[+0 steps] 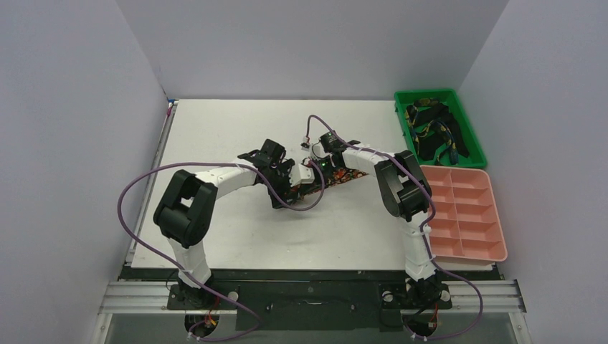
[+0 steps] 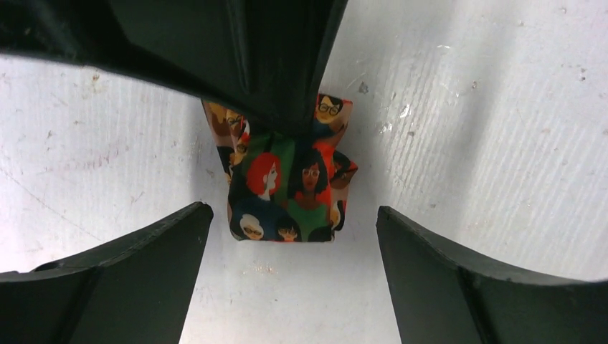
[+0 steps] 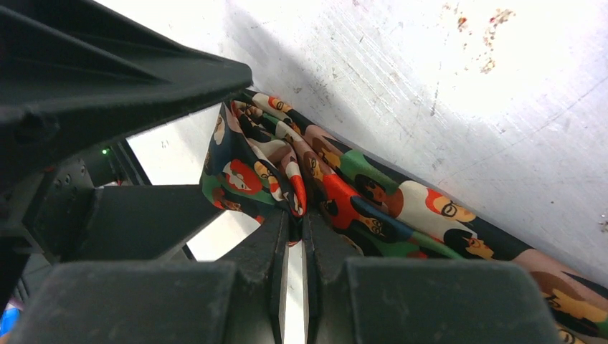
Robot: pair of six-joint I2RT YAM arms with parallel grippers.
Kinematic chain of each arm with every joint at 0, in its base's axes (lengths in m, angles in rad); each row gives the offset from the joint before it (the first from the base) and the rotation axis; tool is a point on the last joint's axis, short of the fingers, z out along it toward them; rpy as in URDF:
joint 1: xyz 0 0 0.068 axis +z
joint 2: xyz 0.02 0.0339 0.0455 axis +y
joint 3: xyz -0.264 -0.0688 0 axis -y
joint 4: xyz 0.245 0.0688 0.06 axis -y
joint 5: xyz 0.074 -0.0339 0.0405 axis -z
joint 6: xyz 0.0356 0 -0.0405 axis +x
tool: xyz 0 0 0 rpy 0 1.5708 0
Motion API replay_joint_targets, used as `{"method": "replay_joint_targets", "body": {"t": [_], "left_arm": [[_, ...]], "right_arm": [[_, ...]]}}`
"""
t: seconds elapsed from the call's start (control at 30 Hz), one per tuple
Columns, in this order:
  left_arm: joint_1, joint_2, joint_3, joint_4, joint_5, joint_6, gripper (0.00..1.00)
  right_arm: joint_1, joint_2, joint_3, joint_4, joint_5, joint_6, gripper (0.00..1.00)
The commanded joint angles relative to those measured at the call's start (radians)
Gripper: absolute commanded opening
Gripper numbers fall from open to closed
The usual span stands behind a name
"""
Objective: Roll the ties
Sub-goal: Roll the tie at the center of the board.
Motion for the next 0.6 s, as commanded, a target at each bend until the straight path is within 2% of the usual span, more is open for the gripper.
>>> {"method": "replay_joint_targets", "body": {"t": [0.0, 0.2, 0.3, 0.37, 0.47, 0.57], "left_arm": [[-0.039, 0.043, 0.063, 0.045, -0.048, 0.035, 0.85], [-0.065, 0.101, 0.130, -0.011, -0.078, 0.058, 0.85], [-0.074, 0.127, 0.157, -0.027, -0.093, 0.062, 0.79], [-0.076, 0.151, 0.189, -0.062, -0.095, 0.066, 0.69], [-0.076, 0.175, 0.221, -0.102, -0.089, 0.072, 0.46], [-0.074, 0.166, 0.221, -0.143, -0.064, 0.091, 0.37]], "right_arm": [[-0.005, -0.014, 0.022, 0.039, -0.020, 0.022, 0.00], [-0.004, -0.030, 0.024, 0.116, -0.073, 0.100, 0.00], [-0.004, -0.033, 0.025, 0.121, -0.086, 0.105, 0.00], [-0.006, -0.034, 0.024, 0.122, -0.094, 0.106, 0.00], [-0.007, -0.033, 0.023, 0.123, -0.099, 0.109, 0.00], [-0.008, -0.034, 0.027, 0.128, -0.100, 0.115, 0.00]]}}
